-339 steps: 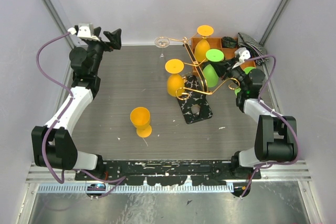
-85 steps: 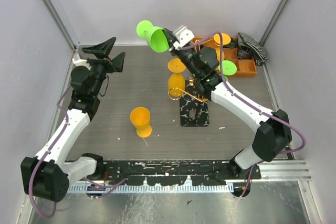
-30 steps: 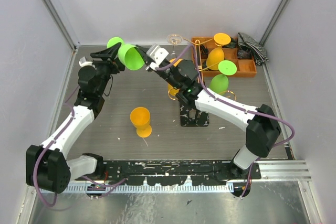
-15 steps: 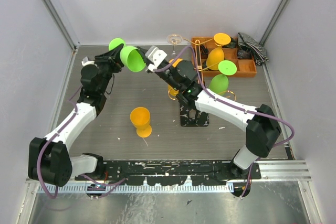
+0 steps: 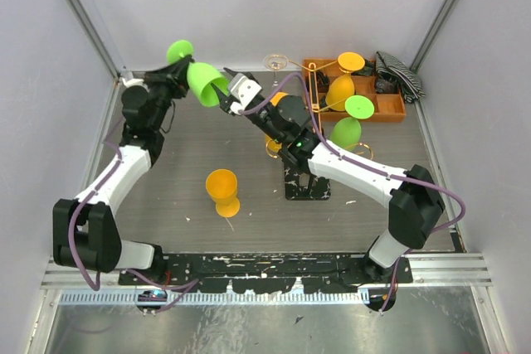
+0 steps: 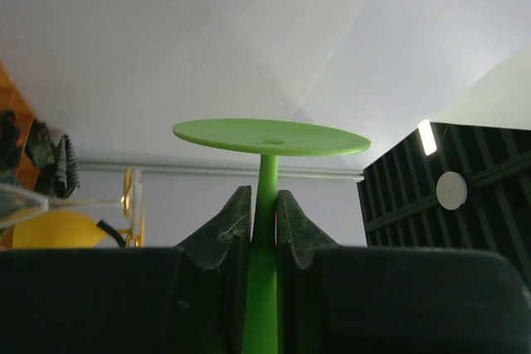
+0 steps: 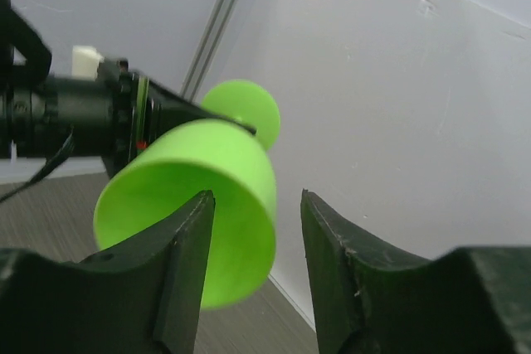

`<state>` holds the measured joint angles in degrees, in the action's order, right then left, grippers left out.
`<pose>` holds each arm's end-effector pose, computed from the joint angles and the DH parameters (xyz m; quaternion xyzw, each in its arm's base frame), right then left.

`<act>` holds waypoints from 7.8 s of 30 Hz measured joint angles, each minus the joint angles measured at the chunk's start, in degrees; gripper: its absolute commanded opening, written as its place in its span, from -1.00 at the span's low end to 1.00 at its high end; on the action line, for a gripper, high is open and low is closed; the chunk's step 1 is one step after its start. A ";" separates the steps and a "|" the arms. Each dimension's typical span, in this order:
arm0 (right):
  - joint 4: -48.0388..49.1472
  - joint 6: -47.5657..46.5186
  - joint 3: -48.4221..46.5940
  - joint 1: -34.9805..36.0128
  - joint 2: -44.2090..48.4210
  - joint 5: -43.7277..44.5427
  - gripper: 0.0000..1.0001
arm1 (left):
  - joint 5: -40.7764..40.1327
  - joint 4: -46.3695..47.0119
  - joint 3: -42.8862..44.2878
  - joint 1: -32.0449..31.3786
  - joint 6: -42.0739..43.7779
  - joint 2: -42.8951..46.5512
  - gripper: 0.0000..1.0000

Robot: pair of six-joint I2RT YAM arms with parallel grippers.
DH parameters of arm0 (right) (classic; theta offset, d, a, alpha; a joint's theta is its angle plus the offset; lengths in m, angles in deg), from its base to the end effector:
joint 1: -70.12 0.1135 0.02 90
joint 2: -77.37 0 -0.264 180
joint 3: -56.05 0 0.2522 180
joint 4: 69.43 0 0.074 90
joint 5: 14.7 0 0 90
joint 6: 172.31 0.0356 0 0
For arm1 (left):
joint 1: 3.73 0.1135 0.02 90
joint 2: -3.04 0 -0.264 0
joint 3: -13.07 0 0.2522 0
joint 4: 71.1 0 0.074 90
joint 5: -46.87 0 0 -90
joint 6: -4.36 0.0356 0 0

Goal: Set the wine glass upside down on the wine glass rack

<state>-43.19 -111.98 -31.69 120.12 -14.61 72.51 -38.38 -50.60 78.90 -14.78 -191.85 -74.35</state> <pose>0.2444 0.2939 0.3997 -0.3736 0.4163 0.1597 0.8134 0.3111 -0.0638 0.3376 -0.4581 0.4612 -0.6624 0.3723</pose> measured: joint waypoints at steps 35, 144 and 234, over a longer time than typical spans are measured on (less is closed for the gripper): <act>-38.07 18.88 -15.85 -41.68 4.92 7.63 0.64 | 22.27 -9.90 17.33 6.75 78.42 18.49 -1.00; -47.87 25.42 -10.25 -63.63 4.31 1.66 0.72 | -37.70 30.75 20.81 -67.30 115.19 -37.90 -1.00; -70.82 40.81 -39.10 -51.10 3.04 -8.44 1.00 | -29.33 -49.00 21.90 -38.05 101.50 14.05 1.00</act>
<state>-114.00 -71.18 -70.79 69.02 -11.58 64.08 -67.71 -99.60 100.80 -52.83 -90.35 -60.29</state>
